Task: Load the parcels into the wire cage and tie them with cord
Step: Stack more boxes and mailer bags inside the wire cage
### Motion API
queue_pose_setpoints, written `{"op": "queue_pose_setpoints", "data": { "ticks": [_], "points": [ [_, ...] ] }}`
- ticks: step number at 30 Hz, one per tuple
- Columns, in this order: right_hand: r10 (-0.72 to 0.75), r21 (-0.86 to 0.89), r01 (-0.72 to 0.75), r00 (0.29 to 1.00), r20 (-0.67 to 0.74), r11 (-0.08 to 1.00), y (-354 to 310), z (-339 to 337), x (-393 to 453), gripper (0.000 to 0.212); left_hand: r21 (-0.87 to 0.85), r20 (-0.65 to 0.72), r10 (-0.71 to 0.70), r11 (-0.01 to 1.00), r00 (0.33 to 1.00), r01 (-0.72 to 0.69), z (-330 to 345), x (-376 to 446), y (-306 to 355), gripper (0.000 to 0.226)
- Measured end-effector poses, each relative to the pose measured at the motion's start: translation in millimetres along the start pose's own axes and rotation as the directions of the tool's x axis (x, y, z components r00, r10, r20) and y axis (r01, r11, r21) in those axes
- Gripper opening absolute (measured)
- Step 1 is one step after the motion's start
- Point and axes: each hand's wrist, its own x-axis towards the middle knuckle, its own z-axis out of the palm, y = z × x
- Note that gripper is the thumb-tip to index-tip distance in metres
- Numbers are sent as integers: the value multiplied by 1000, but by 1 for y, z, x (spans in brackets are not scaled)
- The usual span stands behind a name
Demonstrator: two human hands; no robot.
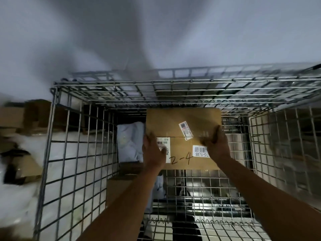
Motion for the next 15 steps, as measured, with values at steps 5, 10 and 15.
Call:
{"op": "queue_pose_setpoints", "data": {
  "ticks": [5, 10, 15],
  "points": [
    [-94, -153, 99, 995, 43, 983, -28, -7, -8, 89, -11, 151, -111, 993, 982, 114, -25, 18, 14, 77],
    [-119, -290, 124, 992, 36, 949, -98, -9, -70, 60, -102, 141, -57, 992, 988, 71, -52, 8, 4, 73],
    [-237, -262, 230, 972, 7, 937, -131, 23, -129, 64, -174, 66, 99, 981, 993, -86, -107, -27, -24, 59]
  ]
}}
